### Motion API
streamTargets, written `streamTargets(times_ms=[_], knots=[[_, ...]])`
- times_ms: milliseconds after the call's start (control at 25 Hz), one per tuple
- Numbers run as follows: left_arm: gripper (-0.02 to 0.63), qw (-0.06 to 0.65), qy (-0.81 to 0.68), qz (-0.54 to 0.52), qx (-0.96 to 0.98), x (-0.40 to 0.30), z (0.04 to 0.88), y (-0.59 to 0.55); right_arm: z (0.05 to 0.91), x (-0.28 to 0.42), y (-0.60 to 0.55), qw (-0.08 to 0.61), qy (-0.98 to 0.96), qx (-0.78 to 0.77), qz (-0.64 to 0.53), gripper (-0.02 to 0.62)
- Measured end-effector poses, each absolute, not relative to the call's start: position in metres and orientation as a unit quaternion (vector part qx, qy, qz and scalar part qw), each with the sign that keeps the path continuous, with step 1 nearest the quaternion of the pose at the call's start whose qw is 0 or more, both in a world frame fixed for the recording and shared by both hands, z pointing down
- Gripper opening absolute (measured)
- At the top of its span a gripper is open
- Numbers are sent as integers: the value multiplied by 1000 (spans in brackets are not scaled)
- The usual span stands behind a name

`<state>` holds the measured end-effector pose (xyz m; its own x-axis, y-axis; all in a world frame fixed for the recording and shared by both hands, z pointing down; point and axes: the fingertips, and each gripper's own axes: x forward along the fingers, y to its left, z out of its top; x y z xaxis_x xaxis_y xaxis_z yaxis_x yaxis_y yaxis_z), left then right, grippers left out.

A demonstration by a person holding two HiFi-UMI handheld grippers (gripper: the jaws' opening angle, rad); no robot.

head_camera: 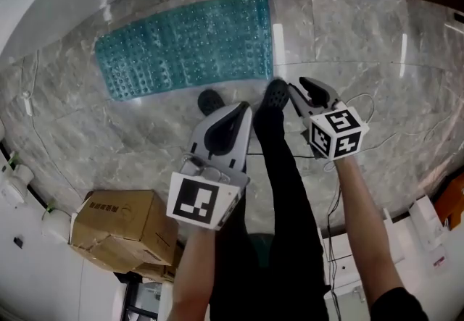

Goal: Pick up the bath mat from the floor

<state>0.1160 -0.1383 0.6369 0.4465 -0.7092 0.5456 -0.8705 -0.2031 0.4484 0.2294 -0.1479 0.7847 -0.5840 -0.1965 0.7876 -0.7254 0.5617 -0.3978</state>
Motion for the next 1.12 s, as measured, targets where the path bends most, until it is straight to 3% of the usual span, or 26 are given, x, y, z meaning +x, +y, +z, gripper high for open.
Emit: streamTargets(times_ms=[600, 1120], knots=[[14, 381, -509, 142, 759, 89, 832, -143, 1077, 221, -182, 378, -766, 297, 427, 184], [14, 388, -498, 182, 754, 68, 928, -140, 1225, 222, -206, 395, -731, 338, 442, 213]])
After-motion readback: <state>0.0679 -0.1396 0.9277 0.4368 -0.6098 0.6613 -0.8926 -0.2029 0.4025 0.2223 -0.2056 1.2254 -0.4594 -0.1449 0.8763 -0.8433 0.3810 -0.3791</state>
